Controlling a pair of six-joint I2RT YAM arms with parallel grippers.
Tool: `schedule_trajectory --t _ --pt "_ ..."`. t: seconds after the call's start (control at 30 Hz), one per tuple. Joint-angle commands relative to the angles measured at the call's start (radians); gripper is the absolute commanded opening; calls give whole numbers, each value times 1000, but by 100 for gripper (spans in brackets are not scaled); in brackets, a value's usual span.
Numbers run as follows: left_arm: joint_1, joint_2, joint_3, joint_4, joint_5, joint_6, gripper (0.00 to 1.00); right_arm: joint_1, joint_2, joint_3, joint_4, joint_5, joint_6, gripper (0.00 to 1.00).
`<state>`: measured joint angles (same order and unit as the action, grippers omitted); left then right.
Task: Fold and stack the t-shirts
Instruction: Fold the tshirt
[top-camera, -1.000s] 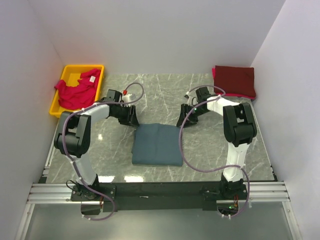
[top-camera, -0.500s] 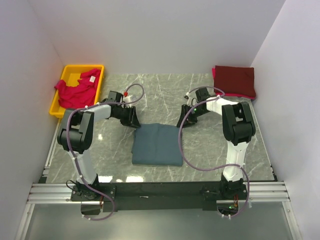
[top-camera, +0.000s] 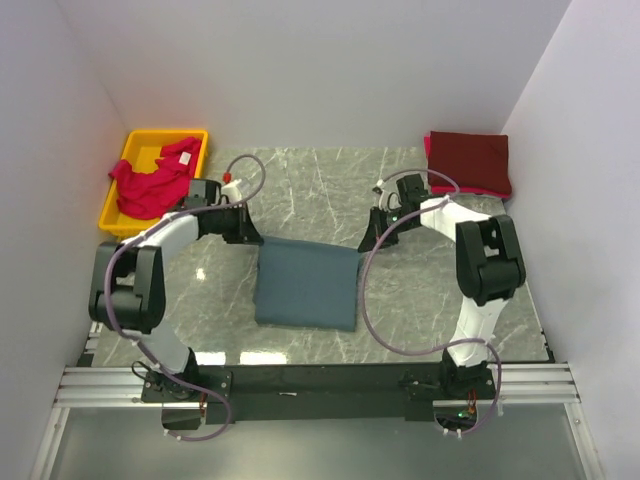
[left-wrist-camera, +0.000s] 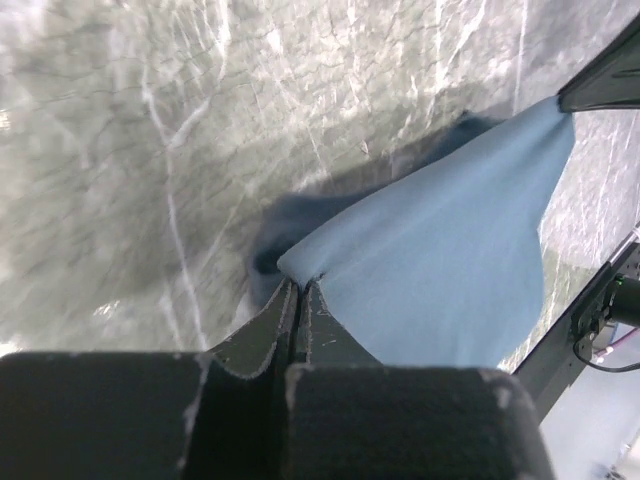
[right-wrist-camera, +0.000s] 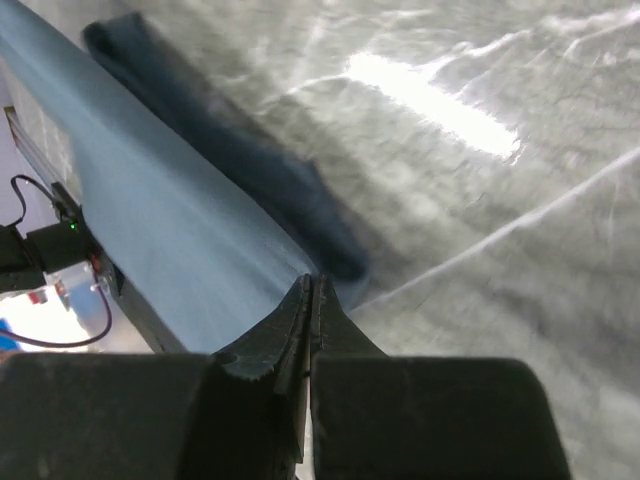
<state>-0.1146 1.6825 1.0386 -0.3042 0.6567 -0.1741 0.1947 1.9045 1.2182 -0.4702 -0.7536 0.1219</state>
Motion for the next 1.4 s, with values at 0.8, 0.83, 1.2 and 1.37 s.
schedule_trajectory --t 0.8,0.83,1.2,1.37 --pt "75 -27 -1 -4 15 57 46 -29 -40 112 -24 123 -37 51" --pt "75 -61 -29 -9 20 70 50 -31 -67 84 -28 108 -38 51" --pt "-11 -86 -141 -4 55 22 39 5 -91 -137 -22 -29 -13 42" --pt "-40 -35 -144 22 47 5 39 20 -39 -131 -16 -64 -7 41"
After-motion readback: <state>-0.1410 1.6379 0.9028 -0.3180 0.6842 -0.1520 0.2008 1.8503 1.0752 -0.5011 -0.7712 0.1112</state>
